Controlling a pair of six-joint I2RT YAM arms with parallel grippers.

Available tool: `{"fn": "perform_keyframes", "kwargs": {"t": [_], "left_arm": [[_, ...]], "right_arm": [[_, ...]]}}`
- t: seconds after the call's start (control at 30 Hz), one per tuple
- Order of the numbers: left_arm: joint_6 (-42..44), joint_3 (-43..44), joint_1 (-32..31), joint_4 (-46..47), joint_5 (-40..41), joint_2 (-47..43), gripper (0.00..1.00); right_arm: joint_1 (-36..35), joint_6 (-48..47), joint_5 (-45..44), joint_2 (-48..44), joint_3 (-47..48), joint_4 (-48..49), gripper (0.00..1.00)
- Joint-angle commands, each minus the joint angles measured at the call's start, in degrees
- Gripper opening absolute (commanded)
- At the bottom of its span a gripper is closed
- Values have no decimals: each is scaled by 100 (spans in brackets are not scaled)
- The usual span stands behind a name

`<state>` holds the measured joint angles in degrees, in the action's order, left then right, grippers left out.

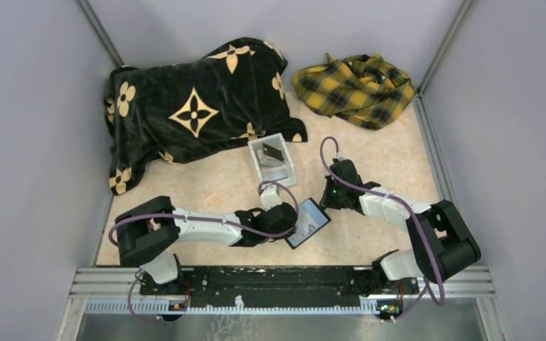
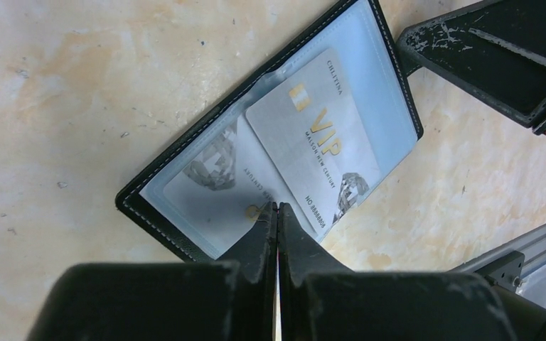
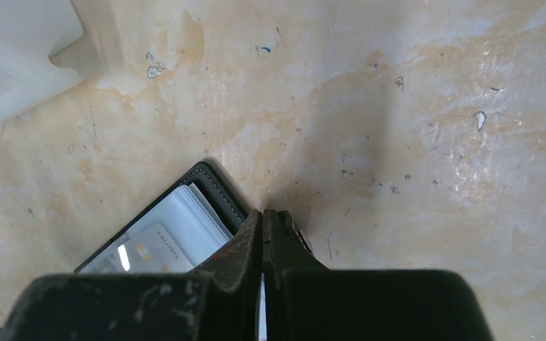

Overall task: Put the credit cards into the card holder
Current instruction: Insert the credit card into the card holder.

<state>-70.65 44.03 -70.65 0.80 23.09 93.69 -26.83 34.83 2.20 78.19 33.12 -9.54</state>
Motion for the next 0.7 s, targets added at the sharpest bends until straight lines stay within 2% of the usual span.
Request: {"fn": "perform_keyframes", "kwargs": {"t": [0.0,0.27,0.67], "left_arm": [[132,187,-31,-246,29,264,0],[226,524,-38,-601,-83,637,0],[468,487,-49,-57,166,715,0]], "right_arm": [[20,7,-22,260,-109,-106,0],[20,-10,-20,257,-97,-105,0],[12,-9,20,300,-112,-62,0]]}}
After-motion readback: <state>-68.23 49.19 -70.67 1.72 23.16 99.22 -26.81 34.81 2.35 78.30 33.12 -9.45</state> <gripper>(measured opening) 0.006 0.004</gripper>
